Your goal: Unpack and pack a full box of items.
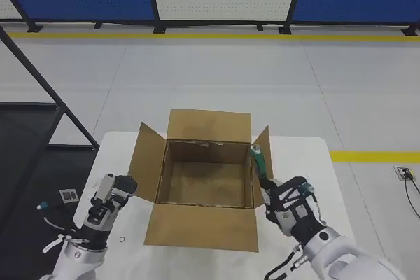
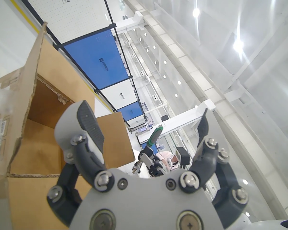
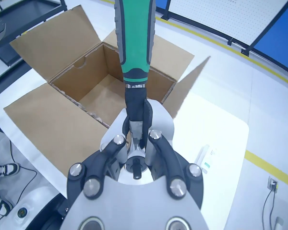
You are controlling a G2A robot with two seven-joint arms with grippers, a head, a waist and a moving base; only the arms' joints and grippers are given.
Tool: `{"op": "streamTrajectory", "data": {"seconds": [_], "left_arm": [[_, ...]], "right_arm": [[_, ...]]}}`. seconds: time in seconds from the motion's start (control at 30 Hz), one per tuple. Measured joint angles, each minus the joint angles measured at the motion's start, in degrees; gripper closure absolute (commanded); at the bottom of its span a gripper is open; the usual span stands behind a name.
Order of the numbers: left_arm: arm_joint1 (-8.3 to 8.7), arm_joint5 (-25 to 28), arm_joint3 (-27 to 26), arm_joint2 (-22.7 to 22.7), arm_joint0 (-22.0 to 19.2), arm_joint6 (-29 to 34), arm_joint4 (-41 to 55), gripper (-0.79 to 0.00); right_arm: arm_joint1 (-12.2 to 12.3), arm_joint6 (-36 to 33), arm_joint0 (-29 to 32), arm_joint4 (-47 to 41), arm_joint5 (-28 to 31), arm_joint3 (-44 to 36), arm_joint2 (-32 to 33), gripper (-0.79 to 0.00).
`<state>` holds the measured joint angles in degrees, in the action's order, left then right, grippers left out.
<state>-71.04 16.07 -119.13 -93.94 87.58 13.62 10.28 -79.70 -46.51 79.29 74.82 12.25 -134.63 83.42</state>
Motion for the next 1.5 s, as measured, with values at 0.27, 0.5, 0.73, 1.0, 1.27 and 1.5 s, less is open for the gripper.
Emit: {"op": "streamTrajectory", "data": {"seconds": [0.27, 0.5, 0.73, 1.0, 1.27, 1.5], "left_arm": [[-0.35, -1.53, 0.4, 4.66, -2.09, -1.63, -3.49, -0.785], [-0.76, -1.87, 0.26, 8.35, -2.69, -4.53, -6.68, -0.785], [-1.08, -2.12, -0.88, 10.11, -1.9, -7.37, -8.85, -0.785], [-1.34, -2.69, -1.53, 10.91, -0.56, -9.45, -9.79, -0.785], [-1.43, -2.92, -1.33, 11.33, -0.71, -9.8, -10.1, -0.785], [-1.43, -2.92, -1.33, 11.32, -0.71, -9.8, -10.1, -0.785]], "right_arm": [[0.79, 11.31, 14.7, -17.83, 5.1, -0.01, 18.55, 0.0], [2.15, -2.79, 9.08, -27.4, 3.97, 10.02, 21.85, 0.0], [3.54, -13.78, -6.36, -29.65, 6.23, 29.48, 16.61, 0.0], [5.16, -22.1, -18.18, -30.59, 9.18, 48.08, 14.58, 0.0], [6.23, -22.24, -21.68, -25.91, 7.52, 54.37, 11.95, 0.0], [6.89, -21.19, -21.42, -23.61, 5.67, 53.79, 10.26, 0.0]]}}
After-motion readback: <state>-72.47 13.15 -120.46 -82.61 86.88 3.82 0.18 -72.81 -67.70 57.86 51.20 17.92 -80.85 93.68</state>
